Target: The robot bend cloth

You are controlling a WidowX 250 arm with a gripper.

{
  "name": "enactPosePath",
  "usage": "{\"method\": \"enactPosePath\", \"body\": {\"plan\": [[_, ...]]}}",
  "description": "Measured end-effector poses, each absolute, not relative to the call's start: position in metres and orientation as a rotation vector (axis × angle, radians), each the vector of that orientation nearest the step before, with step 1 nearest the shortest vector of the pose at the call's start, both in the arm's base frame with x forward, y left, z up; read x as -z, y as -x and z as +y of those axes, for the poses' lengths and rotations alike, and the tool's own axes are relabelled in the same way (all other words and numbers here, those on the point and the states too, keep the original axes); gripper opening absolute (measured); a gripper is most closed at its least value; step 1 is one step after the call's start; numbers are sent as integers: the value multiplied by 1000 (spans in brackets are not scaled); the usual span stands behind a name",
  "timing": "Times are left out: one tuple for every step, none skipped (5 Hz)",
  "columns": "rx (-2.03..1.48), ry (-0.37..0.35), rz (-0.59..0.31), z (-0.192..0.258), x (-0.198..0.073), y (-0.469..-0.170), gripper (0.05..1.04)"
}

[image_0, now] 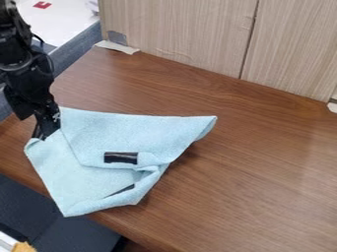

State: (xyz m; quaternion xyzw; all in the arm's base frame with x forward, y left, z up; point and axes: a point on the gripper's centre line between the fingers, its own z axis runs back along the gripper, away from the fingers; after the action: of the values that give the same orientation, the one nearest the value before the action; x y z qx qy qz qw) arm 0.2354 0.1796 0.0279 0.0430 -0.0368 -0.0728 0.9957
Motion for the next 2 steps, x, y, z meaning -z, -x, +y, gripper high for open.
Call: {"method": "enactPosePath", "body": {"plan": [[128,-71,-36,184,-14,-235,1000],[117,-68,-5,182,-2,-234,1000]]}}
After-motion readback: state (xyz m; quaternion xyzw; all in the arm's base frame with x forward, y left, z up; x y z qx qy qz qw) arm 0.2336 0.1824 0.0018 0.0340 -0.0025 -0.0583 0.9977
